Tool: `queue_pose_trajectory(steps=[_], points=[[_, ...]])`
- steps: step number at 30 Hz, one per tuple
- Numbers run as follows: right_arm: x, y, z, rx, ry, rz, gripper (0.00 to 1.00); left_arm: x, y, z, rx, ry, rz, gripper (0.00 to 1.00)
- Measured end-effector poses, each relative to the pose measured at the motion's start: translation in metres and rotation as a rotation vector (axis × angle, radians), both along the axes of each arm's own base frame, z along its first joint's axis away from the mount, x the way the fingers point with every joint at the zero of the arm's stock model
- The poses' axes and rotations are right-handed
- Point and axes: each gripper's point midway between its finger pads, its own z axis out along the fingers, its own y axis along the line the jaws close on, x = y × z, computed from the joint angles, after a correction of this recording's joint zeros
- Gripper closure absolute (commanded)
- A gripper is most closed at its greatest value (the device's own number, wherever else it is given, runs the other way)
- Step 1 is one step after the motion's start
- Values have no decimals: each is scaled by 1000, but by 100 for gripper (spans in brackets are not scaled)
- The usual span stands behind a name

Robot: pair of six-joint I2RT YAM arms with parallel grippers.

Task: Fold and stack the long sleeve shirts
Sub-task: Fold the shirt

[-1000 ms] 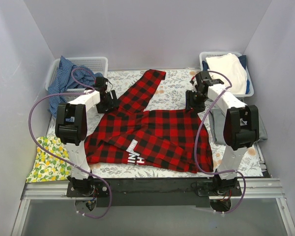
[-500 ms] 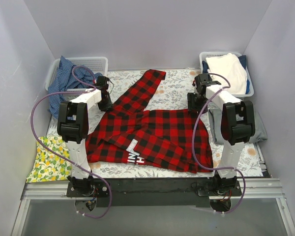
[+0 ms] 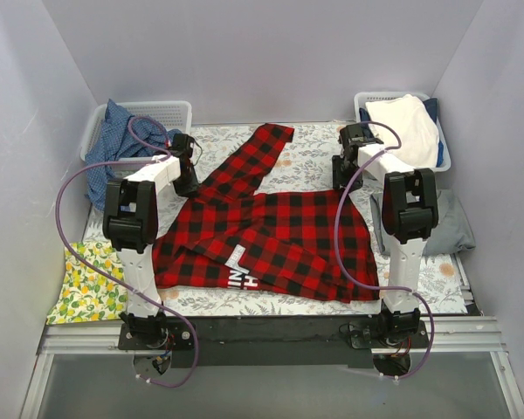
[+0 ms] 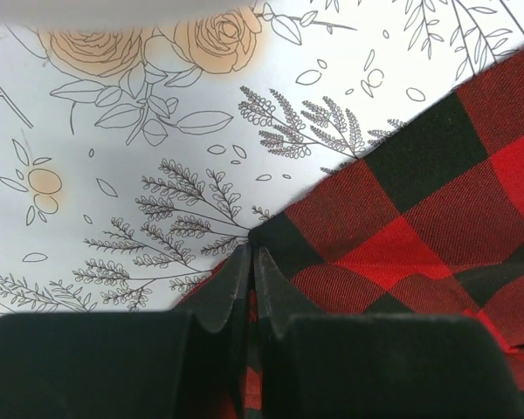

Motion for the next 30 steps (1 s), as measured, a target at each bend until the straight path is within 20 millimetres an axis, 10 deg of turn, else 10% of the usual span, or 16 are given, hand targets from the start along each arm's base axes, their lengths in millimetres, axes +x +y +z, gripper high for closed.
queue_pose_trajectory(steps=[3, 16, 30], points=[[5, 3, 1, 15, -14, 2, 99, 3, -1, 1, -2, 4, -4, 100], [0, -1, 17, 5, -44, -6, 99, 24, -9, 22, -36, -38, 2, 100], [3, 2, 51, 33, -121, 16, 99, 35, -8, 112, -62, -256, 30, 100]])
